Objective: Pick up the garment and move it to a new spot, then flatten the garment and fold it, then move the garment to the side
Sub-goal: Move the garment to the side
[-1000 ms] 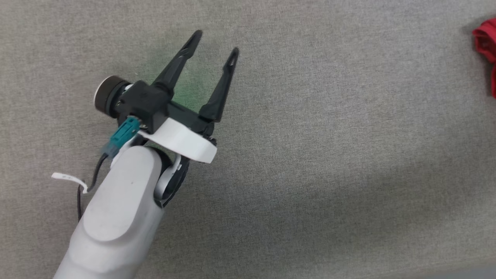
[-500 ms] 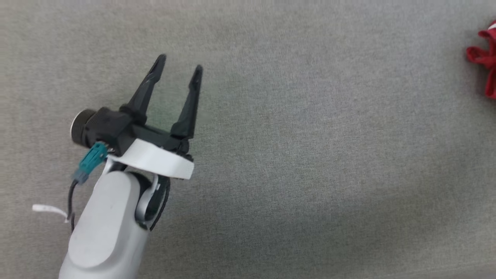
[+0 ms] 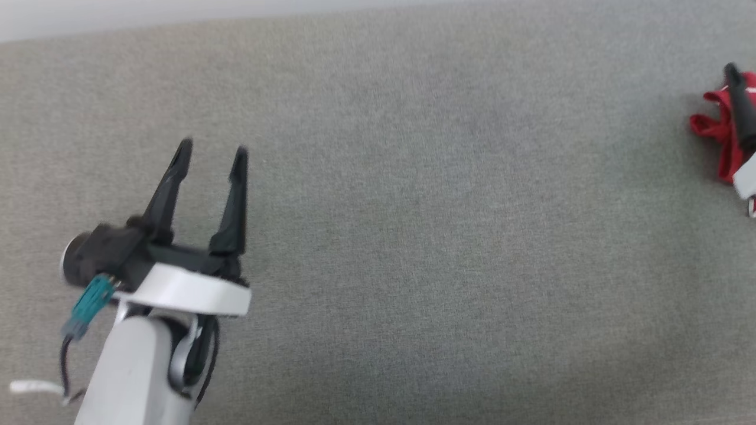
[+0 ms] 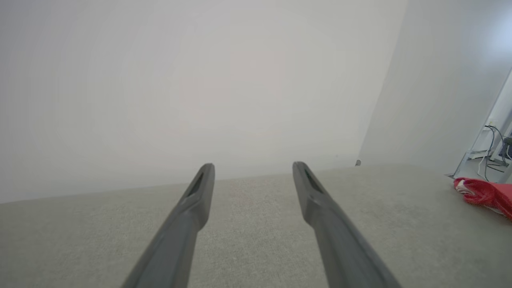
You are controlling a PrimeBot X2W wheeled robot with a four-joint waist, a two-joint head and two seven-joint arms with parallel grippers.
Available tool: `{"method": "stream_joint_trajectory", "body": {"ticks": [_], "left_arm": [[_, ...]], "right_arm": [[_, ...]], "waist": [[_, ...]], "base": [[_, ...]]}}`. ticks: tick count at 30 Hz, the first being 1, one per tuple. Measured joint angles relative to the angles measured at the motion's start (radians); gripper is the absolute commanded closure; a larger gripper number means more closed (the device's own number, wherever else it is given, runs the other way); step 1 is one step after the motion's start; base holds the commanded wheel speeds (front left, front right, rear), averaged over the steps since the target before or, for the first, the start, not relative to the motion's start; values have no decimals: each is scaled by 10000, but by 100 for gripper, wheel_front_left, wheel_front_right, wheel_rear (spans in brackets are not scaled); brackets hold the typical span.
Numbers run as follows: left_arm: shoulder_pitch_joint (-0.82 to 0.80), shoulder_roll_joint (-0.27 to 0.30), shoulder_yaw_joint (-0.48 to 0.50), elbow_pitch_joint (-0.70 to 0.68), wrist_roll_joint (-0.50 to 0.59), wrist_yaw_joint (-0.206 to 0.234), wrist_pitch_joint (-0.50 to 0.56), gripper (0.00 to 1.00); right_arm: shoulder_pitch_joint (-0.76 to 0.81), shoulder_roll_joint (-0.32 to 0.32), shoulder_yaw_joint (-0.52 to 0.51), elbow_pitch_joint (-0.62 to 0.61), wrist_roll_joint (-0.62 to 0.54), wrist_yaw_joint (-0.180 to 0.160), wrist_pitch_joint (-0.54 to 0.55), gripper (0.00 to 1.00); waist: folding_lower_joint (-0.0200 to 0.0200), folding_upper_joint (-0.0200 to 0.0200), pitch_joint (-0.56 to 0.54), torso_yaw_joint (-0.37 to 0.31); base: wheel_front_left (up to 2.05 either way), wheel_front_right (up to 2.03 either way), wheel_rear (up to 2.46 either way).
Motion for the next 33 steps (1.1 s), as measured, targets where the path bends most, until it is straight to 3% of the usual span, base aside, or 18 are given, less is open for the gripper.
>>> {"method": "stream_joint_trajectory", "body": {"ticks": [10, 19, 33], "left_arm": [[1686, -268, 1032, -767, 201, 0, -2, 0], [2985, -543, 1881, -1152, 447, 0, 0, 0], [4416, -1045, 2913, -1517, 598, 0, -2, 0]], "right_arm": [[2990, 874, -2330, -2709, -1762, 0, -10, 0], [5445, 1858, -4403, -4343, -2999, 0, -10, 0], [7828, 3195, -6109, -6054, -3720, -2, -10, 0]], "waist": [[0, 0, -814, 90], [0, 0, -1379, 285], [0, 0, -1913, 721]], "base": [[0, 0, 0], [0, 0, 0], [0, 0, 0]]}}
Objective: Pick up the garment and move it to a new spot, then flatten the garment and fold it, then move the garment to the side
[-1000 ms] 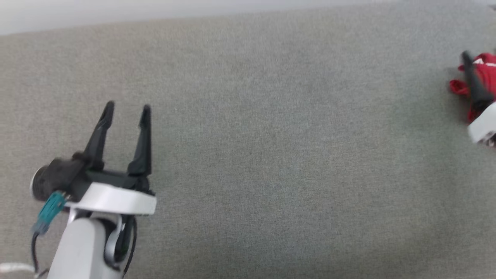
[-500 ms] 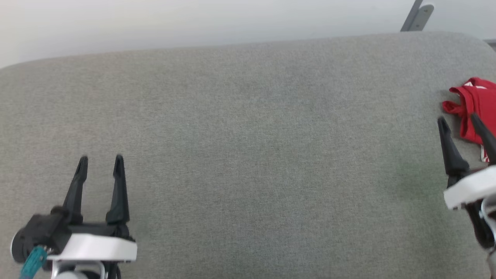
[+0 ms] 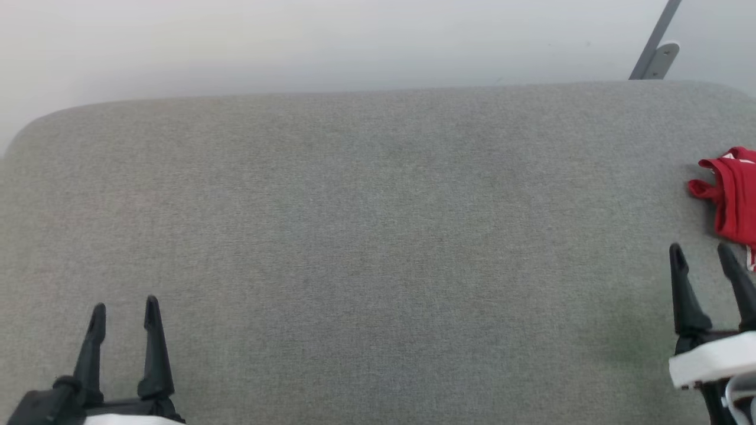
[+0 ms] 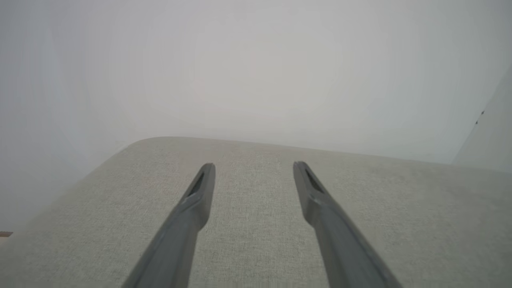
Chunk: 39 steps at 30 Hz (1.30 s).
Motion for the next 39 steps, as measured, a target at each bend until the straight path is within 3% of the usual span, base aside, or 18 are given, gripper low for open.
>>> {"method": "stream_joint_trajectory", "body": {"ticks": [15, 39], "left_arm": [[635, -299, 90, 249, -111, 0, 2, 0], [734, -376, -263, 261, -109, 0, 2, 0]], "right_arm": [[1116, 846, -219, -698, -336, 0, 0, 0], [1351, 1302, -255, -623, -727, 0, 0, 0]], "waist": [[0, 0, -378, 442], [0, 0, -586, 617]], "base": [[0, 0, 0], [0, 0, 0]]}}
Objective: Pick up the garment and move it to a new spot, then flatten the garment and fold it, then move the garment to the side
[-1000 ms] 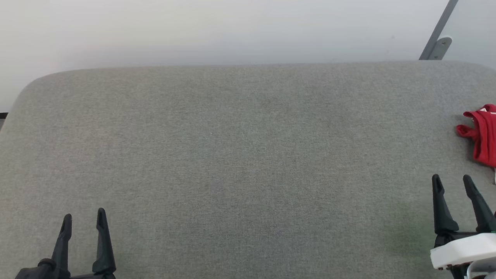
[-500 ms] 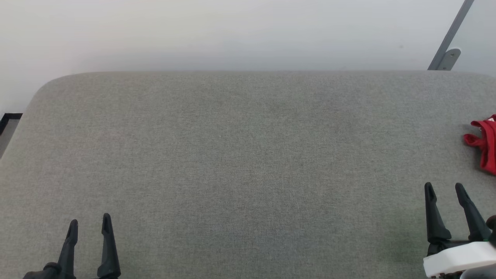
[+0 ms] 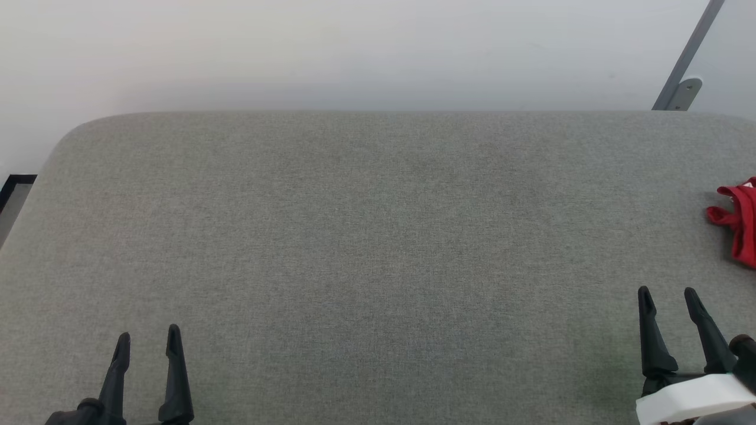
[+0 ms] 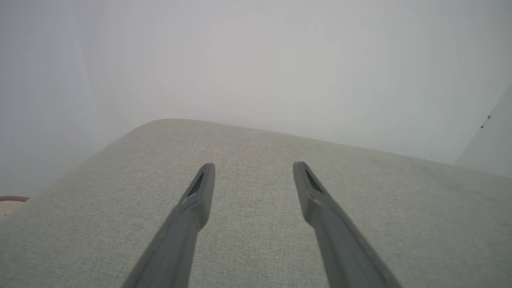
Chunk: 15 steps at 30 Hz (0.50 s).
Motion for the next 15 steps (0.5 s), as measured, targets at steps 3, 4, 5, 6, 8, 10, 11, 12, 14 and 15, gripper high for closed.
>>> {"method": "stream_joint_trajectory", "body": {"ticks": [3, 4, 5, 6, 8, 10, 11, 12, 14, 15], "left_arm": [[-5, -4, -44, 0, -2, 0, 0, 0], [-7, -4, -56, -2, -21, 0, 0, 0], [-10, -4, -69, -2, -56, 0, 0, 0], [-11, -6, -77, 0, -65, 0, -2, 0], [-11, -6, -98, 0, -65, 0, 0, 0], [-12, -6, -138, 4, -67, 0, -2, 0], [-14, -8, -161, 8, -67, 0, 0, 0], [-15, -8, -178, 15, -65, 0, 0, 0], [-26, -8, -201, 23, -65, 0, 0, 0], [-43, -8, -226, 17, -54, 0, 0, 100]], "right_arm": [[0, 52, -13, 52, -4, 0, 0, 0], [0, 71, -25, 81, -29, 0, 0, 0], [0, 88, -35, 109, -46, 0, 0, 0], [0, 107, -42, 132, -56, 0, 0, 0], [0, 138, -46, 169, -59, 0, 0, 0], [0, 155, -44, 207, -73, 0, 0, 0], [0, 165, -40, 217, -79, 0, 0, 0], [0, 178, -31, 232, -86, 0, 0, 0], [0, 205, 44, 263, -81, 0, 0, 0], [0, 219, 75, 272, -69, 0, 0, 100]], "waist": [[0, 0, 7, 18], [0, 0, 6, 24], [0, 0, 4, 31], [0, 0, 0, 38], [0, 0, -10, 53], [0, 0, -26, 69], [0, 0, -36, 80], [0, 0, -47, 92], [0, 0, -55, 121], [0, 0, -57, 137]], "base": [[0, 0, 0], [0, 0, 0], [0, 0, 0], [0, 0, 0], [0, 0, 0], [0, 0, 0], [0, 0, 0], [0, 0, 0], [0, 0, 0], [0, 0, 0]]}}
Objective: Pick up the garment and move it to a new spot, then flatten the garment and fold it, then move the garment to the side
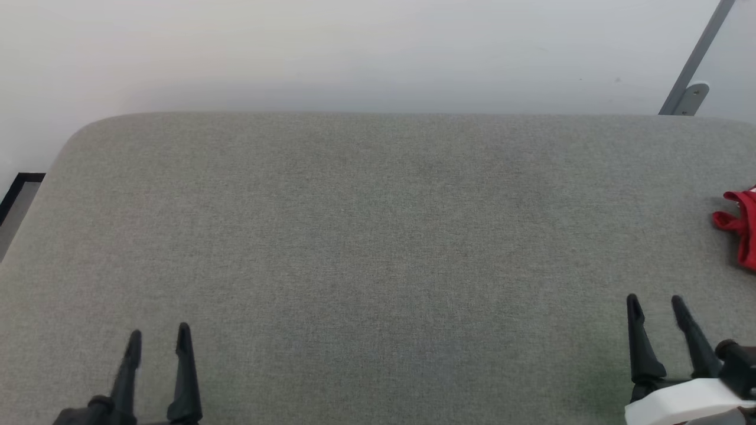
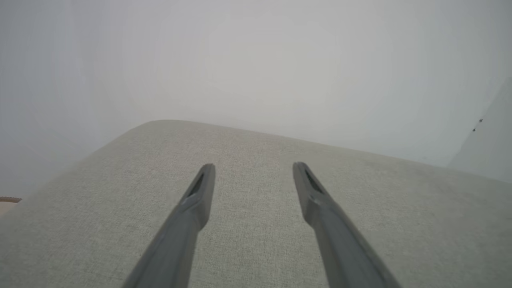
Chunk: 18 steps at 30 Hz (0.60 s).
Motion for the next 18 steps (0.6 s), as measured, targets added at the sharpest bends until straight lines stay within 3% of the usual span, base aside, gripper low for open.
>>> {"method": "stream_joint_trajectory", "body": {"ticks": [7, 18], "left_arm": [[73, -176, -94, 545, -178, 2, 77, 100], [-203, -75, -215, 832, -2284, 4, 487, 100]], "right_arm": [[145, 209, 94, 485, 169, 0, 107, 100], [39, 326, 46, 491, 2027, 0, 617, 100]], "waist": [[0, 0, -7, 0], [0, 0, -35, -53]], "base": [[0, 0, 0], [0, 0, 0]]}}
